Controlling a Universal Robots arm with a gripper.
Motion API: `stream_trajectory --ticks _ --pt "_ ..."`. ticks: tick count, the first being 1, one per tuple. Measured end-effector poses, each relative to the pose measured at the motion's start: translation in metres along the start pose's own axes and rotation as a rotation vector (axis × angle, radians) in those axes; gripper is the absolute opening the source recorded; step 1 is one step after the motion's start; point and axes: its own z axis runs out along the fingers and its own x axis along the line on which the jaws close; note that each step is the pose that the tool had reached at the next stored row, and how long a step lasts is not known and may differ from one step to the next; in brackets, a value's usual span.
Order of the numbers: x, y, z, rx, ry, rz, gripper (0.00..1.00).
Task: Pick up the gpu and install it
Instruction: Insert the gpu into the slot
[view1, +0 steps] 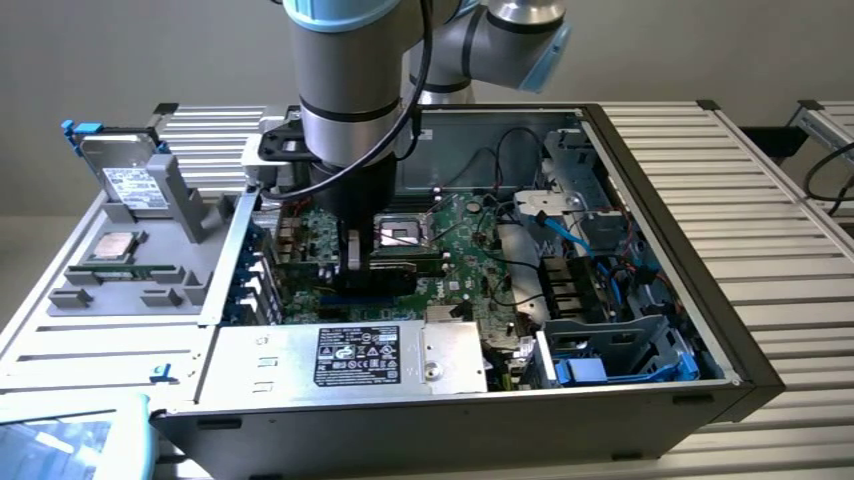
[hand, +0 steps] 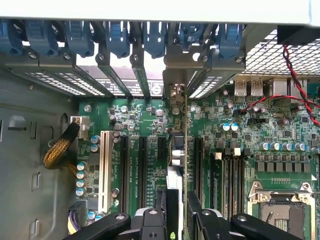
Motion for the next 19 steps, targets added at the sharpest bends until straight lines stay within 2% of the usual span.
stream_trajectory --ticks 3,5,8,9,19 --pt "-0.0004 0.0000 0.0000 0.0000 0.0007 0.004 0.28" --pt "-0.0004 0.0000 0.0001 0.0002 0.0032 0.011 0.28" --pt "-0.0004 0.0000 0.0000 0.0001 0.0180 0.016 0.28" --pt "-0.0005 -0.0001 0.0001 0.0002 0.0202 0.017 0.28" --pt "-0.0034 -0.0001 0.0019 0.0002 0.0213 0.017 0.28"
